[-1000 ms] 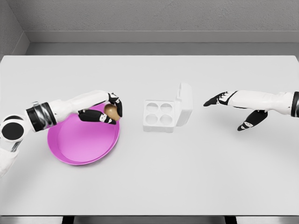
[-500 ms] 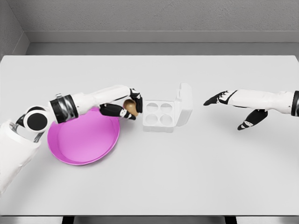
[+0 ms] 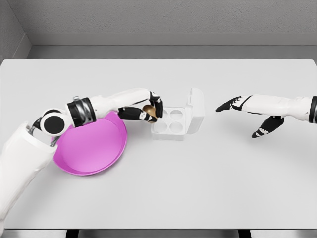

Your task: Pack egg into the box and close the box lid

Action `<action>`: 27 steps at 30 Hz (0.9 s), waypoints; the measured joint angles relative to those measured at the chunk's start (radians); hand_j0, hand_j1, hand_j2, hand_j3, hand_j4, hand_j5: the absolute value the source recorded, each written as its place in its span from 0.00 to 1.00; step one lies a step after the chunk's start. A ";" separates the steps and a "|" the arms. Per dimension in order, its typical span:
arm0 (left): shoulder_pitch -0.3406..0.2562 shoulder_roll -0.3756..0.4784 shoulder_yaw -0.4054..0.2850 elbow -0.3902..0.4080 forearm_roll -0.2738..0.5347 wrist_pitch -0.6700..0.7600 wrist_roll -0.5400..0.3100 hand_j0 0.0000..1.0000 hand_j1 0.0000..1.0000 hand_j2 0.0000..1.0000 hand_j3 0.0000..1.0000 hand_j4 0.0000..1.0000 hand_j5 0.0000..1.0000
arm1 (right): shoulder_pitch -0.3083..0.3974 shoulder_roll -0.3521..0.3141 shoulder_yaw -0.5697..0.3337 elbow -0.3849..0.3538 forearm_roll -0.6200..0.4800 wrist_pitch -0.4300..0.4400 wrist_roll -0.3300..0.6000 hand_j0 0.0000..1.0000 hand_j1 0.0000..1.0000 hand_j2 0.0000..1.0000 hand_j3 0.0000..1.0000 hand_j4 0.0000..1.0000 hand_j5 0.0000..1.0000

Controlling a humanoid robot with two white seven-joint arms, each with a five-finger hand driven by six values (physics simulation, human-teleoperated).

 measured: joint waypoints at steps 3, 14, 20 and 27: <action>-0.002 -0.009 -0.009 0.001 -0.005 0.000 0.000 0.33 0.33 0.33 0.33 0.33 0.33 | 0.000 0.000 0.000 0.000 0.000 0.000 0.000 1.00 1.00 1.00 1.00 1.00 1.00; -0.020 -0.038 -0.023 0.025 -0.017 0.000 0.000 0.33 0.33 0.33 0.33 0.33 0.33 | 0.000 -0.006 0.000 0.001 0.000 0.000 0.000 1.00 1.00 1.00 1.00 1.00 1.00; -0.028 -0.053 -0.024 0.057 -0.023 0.000 0.000 0.33 0.33 0.33 0.33 0.33 0.33 | 0.000 -0.009 0.000 0.001 0.000 0.000 0.000 1.00 1.00 1.00 1.00 1.00 1.00; -0.034 -0.078 -0.024 0.090 -0.042 0.000 0.000 0.33 0.33 0.33 0.33 0.33 0.33 | 0.000 -0.008 0.000 0.001 0.000 0.000 0.000 1.00 1.00 1.00 1.00 1.00 1.00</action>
